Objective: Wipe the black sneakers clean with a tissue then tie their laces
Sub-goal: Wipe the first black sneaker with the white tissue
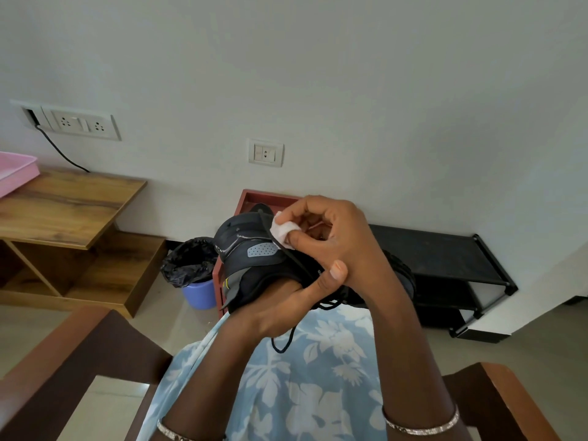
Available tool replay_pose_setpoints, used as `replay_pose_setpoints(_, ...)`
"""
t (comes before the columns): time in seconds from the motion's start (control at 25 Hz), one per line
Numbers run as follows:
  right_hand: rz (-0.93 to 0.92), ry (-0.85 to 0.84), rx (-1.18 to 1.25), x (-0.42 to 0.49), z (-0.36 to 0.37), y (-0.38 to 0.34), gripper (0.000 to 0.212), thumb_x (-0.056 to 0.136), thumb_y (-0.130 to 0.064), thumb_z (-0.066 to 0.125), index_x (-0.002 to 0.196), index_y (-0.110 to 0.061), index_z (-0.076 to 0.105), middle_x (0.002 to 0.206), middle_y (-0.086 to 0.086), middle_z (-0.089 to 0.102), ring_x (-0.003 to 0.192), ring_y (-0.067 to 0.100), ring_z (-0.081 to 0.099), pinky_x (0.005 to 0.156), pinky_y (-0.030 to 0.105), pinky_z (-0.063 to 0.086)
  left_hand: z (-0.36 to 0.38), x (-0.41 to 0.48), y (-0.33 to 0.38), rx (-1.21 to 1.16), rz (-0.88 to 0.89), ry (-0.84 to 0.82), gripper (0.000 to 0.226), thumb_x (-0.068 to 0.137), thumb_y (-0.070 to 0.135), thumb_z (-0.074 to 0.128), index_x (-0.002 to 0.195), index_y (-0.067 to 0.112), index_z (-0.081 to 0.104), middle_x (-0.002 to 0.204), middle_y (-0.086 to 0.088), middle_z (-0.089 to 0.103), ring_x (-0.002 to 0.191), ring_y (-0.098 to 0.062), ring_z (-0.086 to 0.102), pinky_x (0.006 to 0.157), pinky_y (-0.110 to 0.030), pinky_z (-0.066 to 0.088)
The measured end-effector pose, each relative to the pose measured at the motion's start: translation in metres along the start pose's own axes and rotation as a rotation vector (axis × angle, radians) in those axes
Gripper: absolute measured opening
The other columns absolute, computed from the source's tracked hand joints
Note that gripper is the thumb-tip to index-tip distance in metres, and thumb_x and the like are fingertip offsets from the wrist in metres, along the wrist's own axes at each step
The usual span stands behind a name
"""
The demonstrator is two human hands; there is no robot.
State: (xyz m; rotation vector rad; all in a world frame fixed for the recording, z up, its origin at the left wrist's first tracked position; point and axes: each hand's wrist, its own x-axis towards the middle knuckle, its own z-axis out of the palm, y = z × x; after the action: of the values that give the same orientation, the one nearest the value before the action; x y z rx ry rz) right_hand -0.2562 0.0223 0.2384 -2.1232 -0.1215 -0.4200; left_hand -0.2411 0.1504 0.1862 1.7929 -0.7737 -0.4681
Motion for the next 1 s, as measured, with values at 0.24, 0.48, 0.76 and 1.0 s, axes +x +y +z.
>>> replay_pose_setpoints(0.24, 0.107, 0.015, -0.325, -0.011, -0.031, 0.015, 0.02, 0.085, -0.009, 0.072, 0.087, -0.028, 0.077, 0.085, -0.014, 0.073, 0.075, 0.003, 0.066, 0.068, 0.016, 0.048, -0.01, -0.003, 0.006, -0.015, -0.005, 0.022, 0.041, 0.07, 0.091, 0.033, 0.105, 0.072, 0.045, 0.109, 0.06, 0.047, 0.114, 0.033, 0.038, 0.098, -0.002, 0.029)
replay_pose_setpoints(0.48, -0.078, 0.052, -0.16, -0.004, 0.001, -0.004, 0.019, 0.084, -0.006, 0.072, 0.089, -0.024, 0.078, 0.085, -0.018, 0.07, 0.08, 0.007, 0.067, 0.073, 0.021, 0.054, -0.003, 0.0, 0.003, 0.008, 0.02, -0.012, 0.071, 0.06, 0.103, 0.03, 0.119, 0.065, 0.035, 0.131, 0.04, 0.043, 0.132, 0.016, 0.037, 0.12, -0.026, 0.027)
replay_pose_setpoints(0.76, -0.026, 0.06, -0.323, -0.016, -0.035, 0.017, 0.025, 0.084, -0.002, 0.073, 0.09, -0.026, 0.078, 0.089, -0.017, 0.067, 0.086, 0.001, 0.062, 0.073, 0.013, 0.045, -0.013, -0.003, 0.005, 0.024, 0.017, 0.019, 0.058, 0.063, 0.101, 0.027, 0.107, 0.07, 0.048, 0.116, 0.053, 0.05, 0.121, 0.028, 0.037, 0.103, -0.002, 0.024)
replay_pose_setpoints(1.0, 0.02, 0.06, -0.515, -0.021, -0.031, 0.024, 0.026, 0.087, 0.002, 0.061, 0.092, -0.021, 0.071, 0.099, -0.004, 0.066, 0.098, 0.018, 0.062, 0.086, 0.038, 0.051, -0.018, -0.001, 0.006, 0.043, 0.023, 0.051, 0.056, 0.058, 0.104, 0.024, 0.098, 0.074, 0.05, 0.11, 0.053, 0.052, 0.114, 0.031, 0.04, 0.096, 0.004, 0.026)
